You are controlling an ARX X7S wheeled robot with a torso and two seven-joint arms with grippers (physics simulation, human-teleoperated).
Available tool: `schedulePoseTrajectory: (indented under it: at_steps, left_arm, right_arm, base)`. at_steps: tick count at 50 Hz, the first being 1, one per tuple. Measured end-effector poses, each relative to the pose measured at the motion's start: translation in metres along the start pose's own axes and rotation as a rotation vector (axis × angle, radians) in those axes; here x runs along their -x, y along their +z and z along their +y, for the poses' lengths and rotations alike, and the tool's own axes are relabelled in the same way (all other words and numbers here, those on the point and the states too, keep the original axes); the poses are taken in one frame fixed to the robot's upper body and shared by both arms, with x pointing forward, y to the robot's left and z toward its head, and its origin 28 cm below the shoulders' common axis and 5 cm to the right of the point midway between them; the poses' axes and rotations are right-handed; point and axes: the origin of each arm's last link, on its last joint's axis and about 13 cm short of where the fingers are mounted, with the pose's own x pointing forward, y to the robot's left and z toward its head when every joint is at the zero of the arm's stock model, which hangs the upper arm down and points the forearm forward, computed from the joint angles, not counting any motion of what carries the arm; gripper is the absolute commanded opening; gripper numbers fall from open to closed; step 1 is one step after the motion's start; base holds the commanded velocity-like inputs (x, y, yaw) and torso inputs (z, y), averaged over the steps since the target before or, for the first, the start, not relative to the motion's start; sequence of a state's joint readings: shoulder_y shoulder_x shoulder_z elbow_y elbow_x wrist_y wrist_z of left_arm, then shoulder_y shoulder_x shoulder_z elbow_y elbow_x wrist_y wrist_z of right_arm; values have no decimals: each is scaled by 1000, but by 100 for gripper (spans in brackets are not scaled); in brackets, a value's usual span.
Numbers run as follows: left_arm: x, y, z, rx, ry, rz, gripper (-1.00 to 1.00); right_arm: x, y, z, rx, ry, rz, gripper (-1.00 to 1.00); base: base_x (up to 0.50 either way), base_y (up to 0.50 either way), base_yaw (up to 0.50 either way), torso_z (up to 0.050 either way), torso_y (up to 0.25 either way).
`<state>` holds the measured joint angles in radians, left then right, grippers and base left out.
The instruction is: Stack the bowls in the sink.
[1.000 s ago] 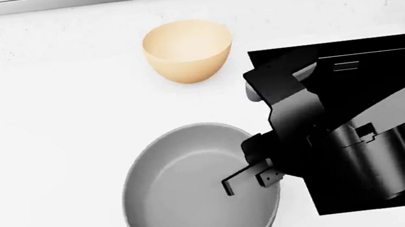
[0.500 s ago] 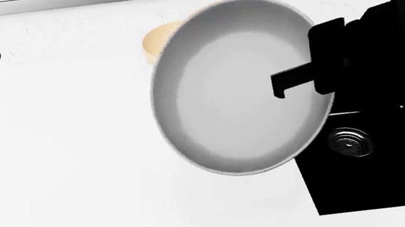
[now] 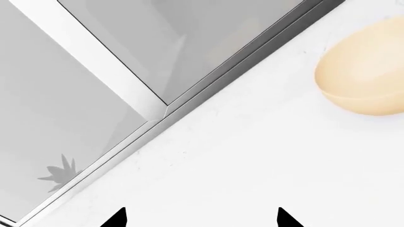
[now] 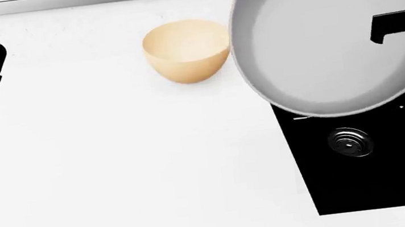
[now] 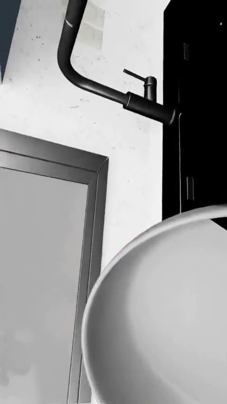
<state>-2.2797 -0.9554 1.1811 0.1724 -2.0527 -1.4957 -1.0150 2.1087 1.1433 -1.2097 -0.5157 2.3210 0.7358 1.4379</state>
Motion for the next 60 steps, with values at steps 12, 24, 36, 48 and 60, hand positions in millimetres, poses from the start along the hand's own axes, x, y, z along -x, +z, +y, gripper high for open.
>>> schedulePoseTrajectory:
  at_steps: [12,24,36,48,60]
  left_arm:
    - [-1,0,-1,4,2,-3,100]
    - [-4,4,-2,22,5,-16,100]
    - [-5,7,-4,28,-1,-27,100]
    - [-9,18,-5,121,2,-58,100]
    - [-34,41,-14,291,-21,-83,100]
  right_arm:
    - [6,2,-9,-73,-38,-76,-100]
    - [8,4,-11,-87,-38,-118,-100]
    - [9,5,-11,-85,-31,-135,-100]
    - [9,4,-11,-82,-18,-141,-100]
    - [9,3,-11,-85,-11,-147,-100]
  base:
    - [0,0,0,0,0]
    - [0,0,0,0,1]
    - [259,0,0,0,1]
    - [0,0,0,0,0]
    - [0,0,0,0,1]
